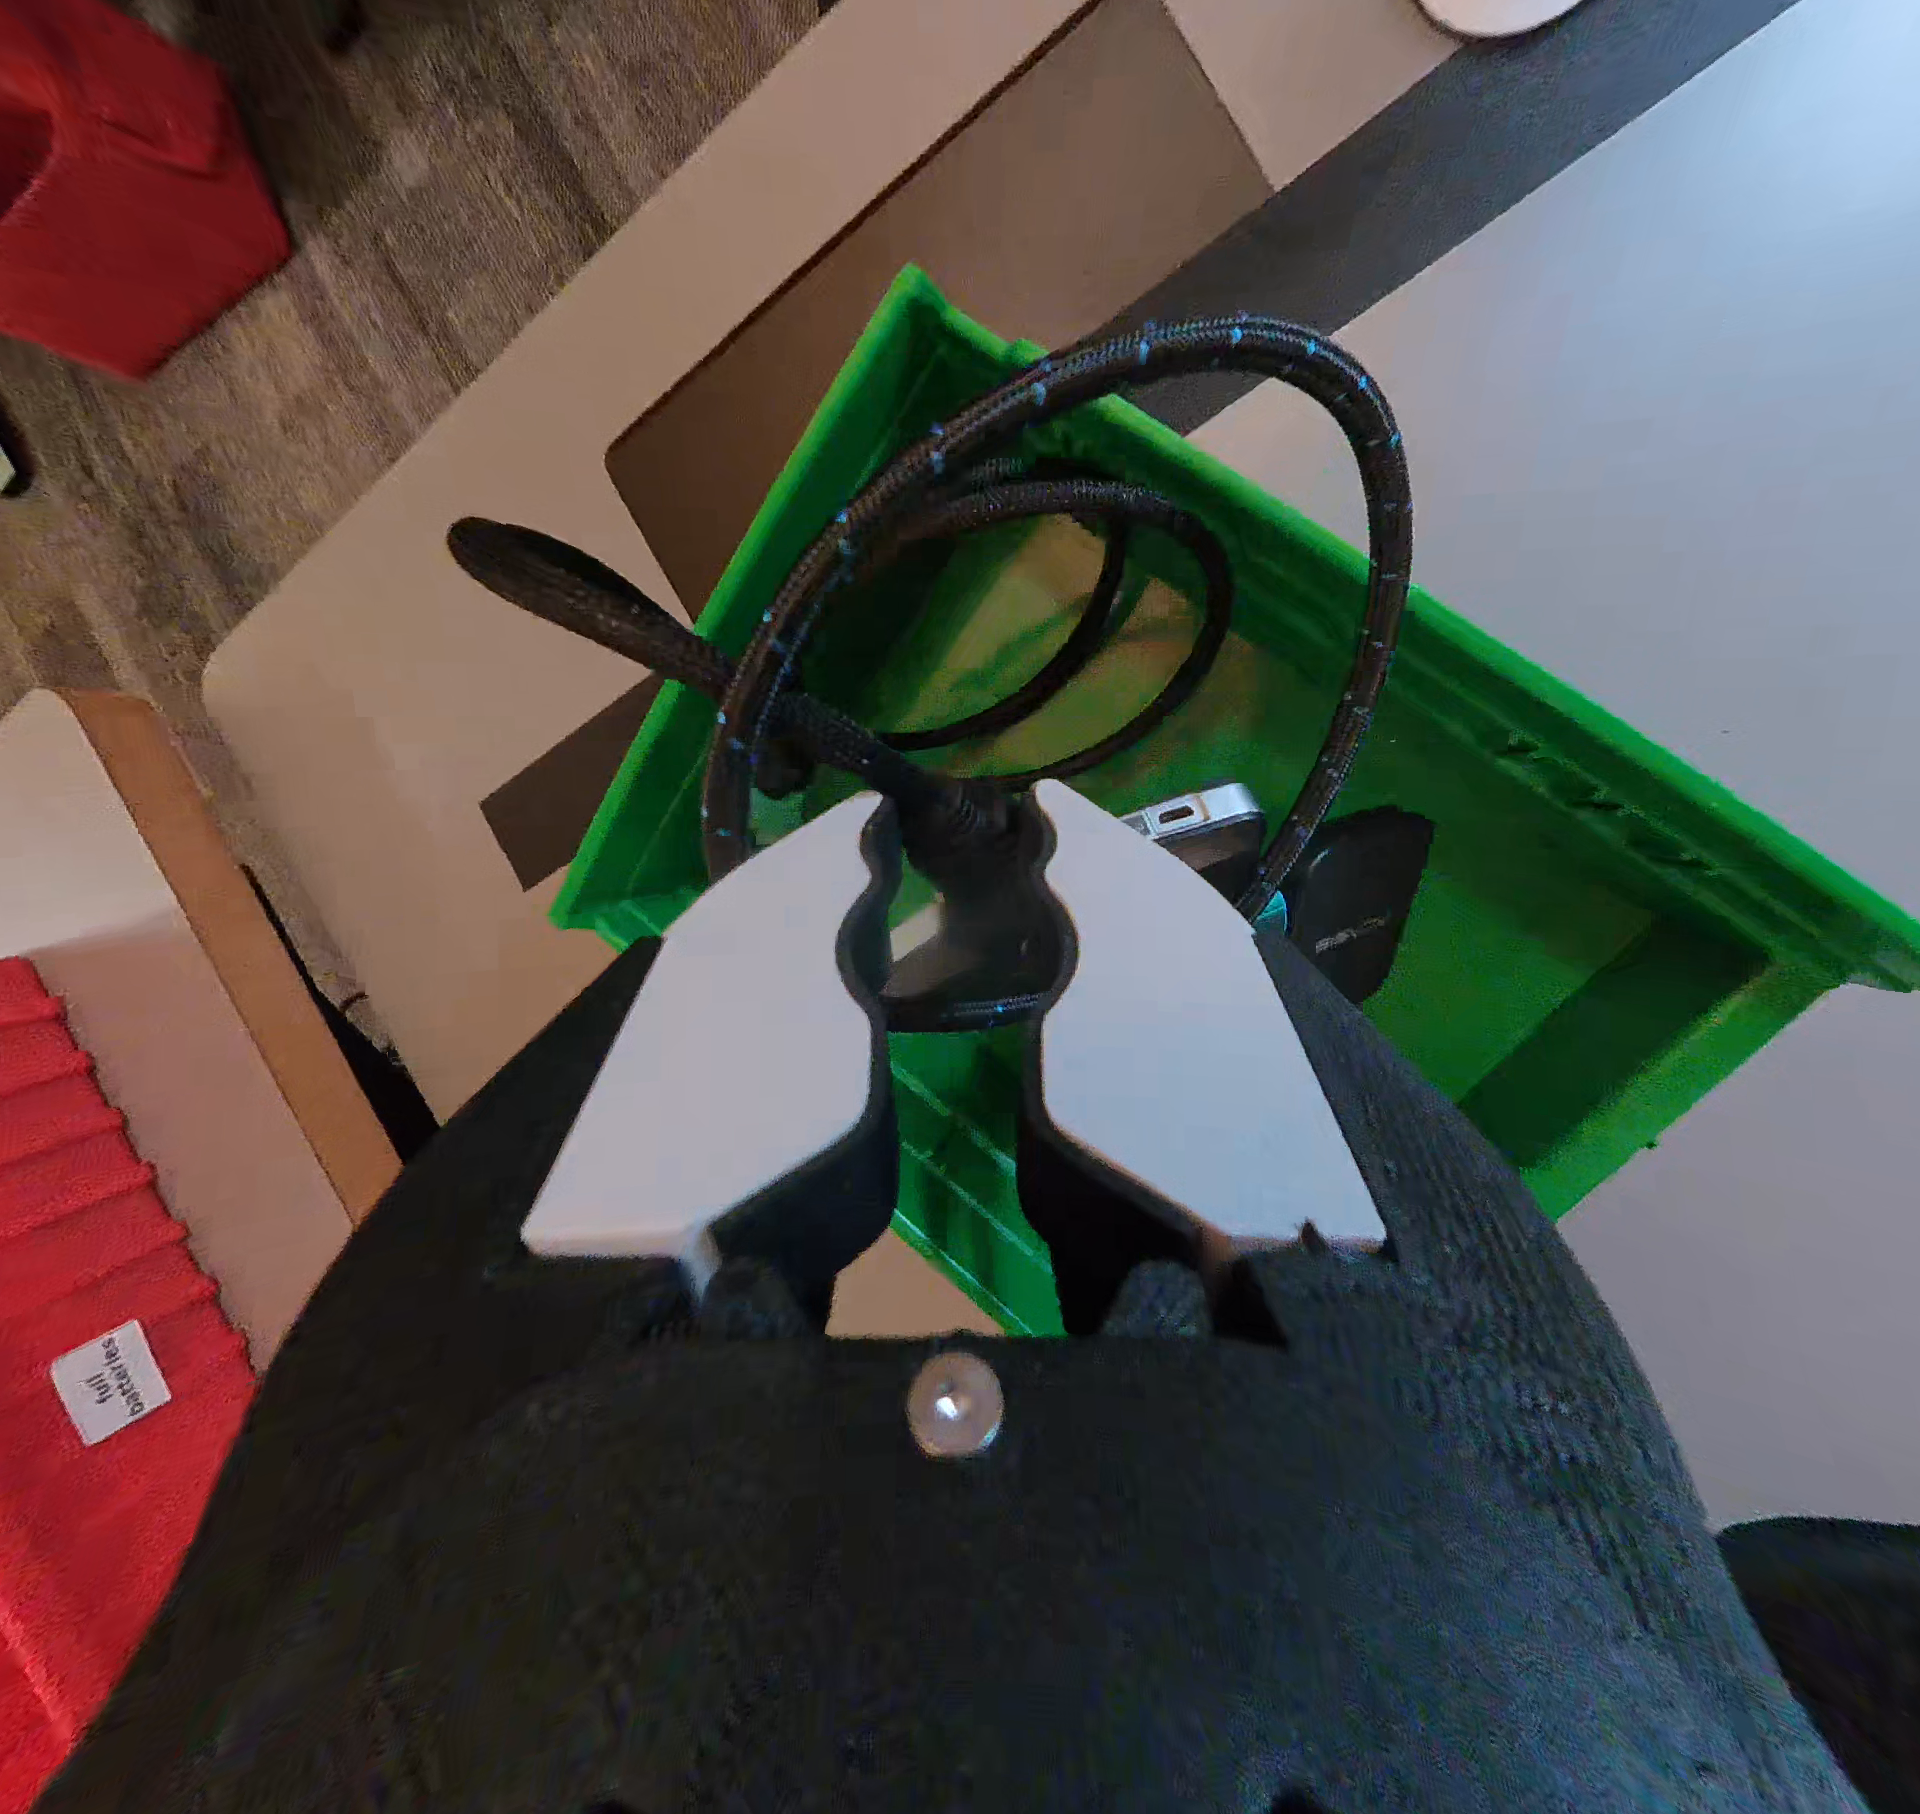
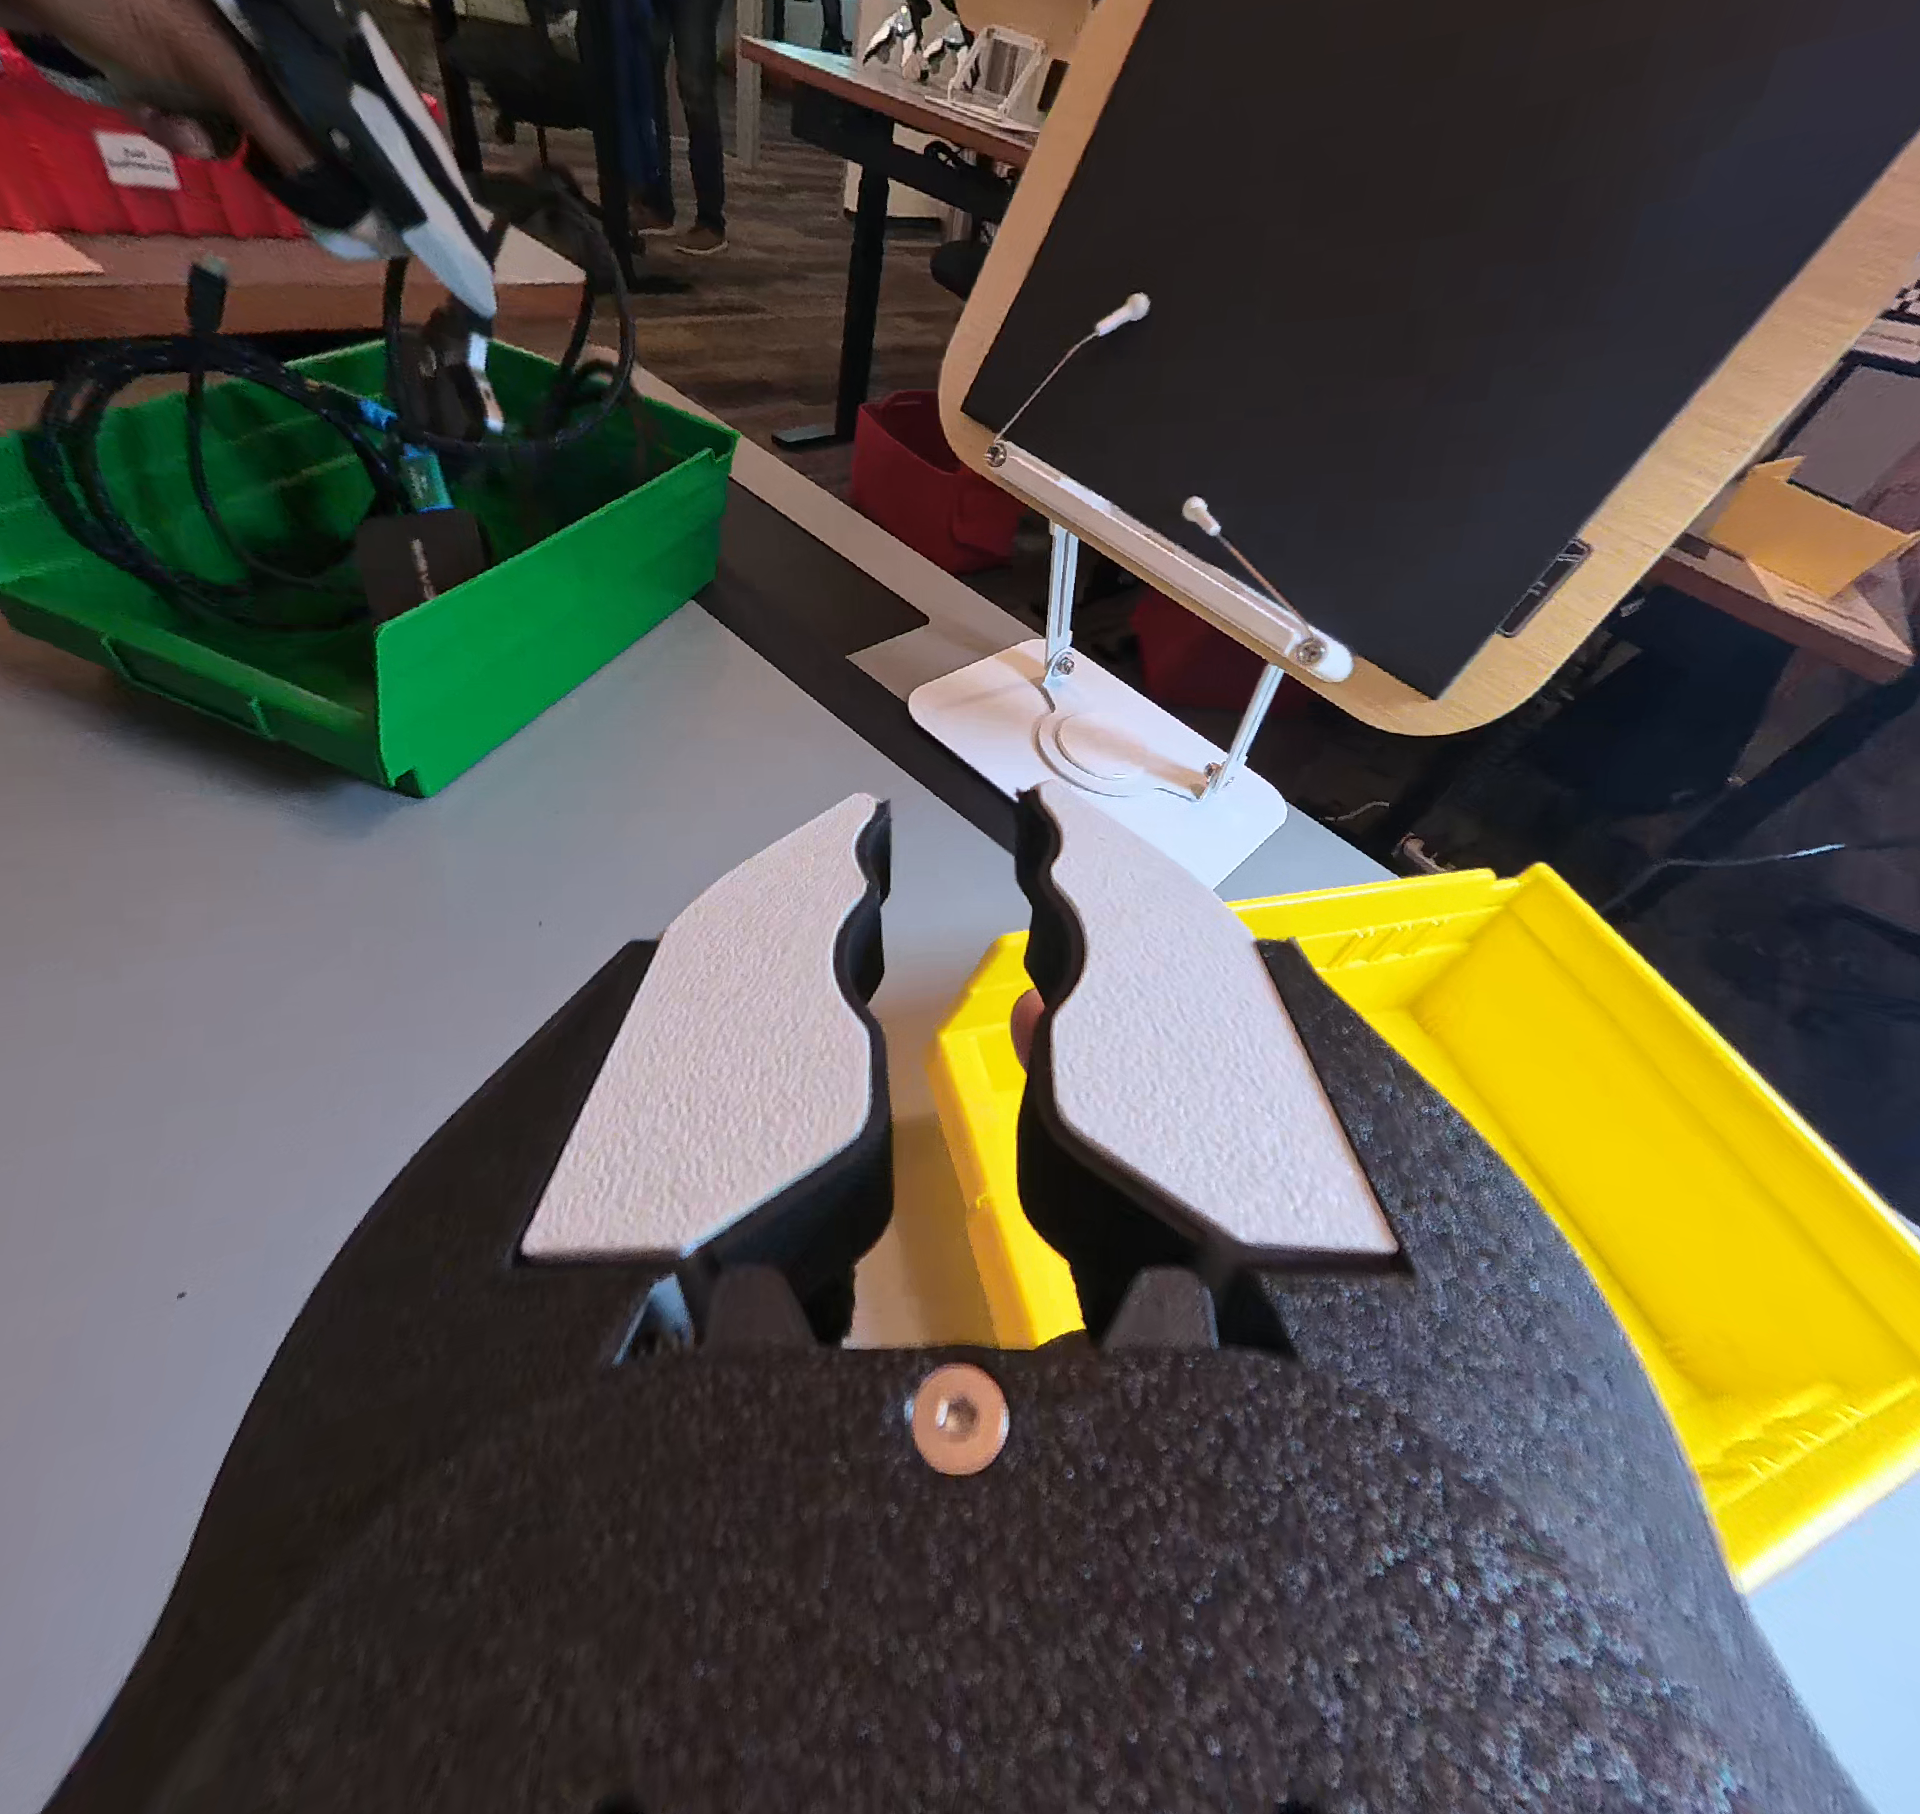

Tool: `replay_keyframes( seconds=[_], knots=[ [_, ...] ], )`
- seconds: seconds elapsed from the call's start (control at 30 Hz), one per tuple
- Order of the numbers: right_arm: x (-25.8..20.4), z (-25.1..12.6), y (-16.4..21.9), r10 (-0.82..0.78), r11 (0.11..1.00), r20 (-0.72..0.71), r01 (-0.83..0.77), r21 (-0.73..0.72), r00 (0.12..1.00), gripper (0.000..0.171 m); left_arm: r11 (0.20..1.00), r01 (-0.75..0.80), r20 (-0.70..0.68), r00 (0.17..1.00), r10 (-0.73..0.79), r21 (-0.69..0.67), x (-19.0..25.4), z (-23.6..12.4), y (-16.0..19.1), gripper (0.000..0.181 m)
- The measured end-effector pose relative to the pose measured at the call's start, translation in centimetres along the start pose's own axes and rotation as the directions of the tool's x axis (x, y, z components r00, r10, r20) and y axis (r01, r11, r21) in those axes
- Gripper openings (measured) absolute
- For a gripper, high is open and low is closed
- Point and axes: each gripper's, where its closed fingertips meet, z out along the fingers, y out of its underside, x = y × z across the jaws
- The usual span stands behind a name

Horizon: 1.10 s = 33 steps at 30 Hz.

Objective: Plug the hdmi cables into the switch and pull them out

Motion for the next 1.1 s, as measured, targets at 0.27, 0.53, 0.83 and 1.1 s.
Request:
replay_keyframes(
  seconds=[0.27,0.53,0.83,1.1],
  knots=[
    [-1.0,0.4,0.5,-0.041,0.999,0.037,0.042,-0.019,0.998,0.023,0.971,0.02,-0.018,1.0,-0.016,0.239,-0.2,-4.4,-2.2,0.021],
    [-2.1,0.8,0.8,-0.049,0.998,0.068,0.051,-0.029,0.996,0.023,0.992,-0.048,0.025,0.999,0.046,0.115,1.1,0.4,0.2,0.023],
    [-2.0,0.9,1.3,-0.058,0.998,0.081,0.061,-0.035,0.995,0.023,0.925,-0.331,0.165,0.938,0.303,0.183,3.8,-2.2,-1.9,0.044],
    [-2.9,0.7,0.8,-0.111,0.993,0.093,0.114,-0.025,0.989,0.023,0.777,-0.609,-0.123,0.793,0.597,-0.157,12.6,2.4,8.2,0.046]
  ],
)
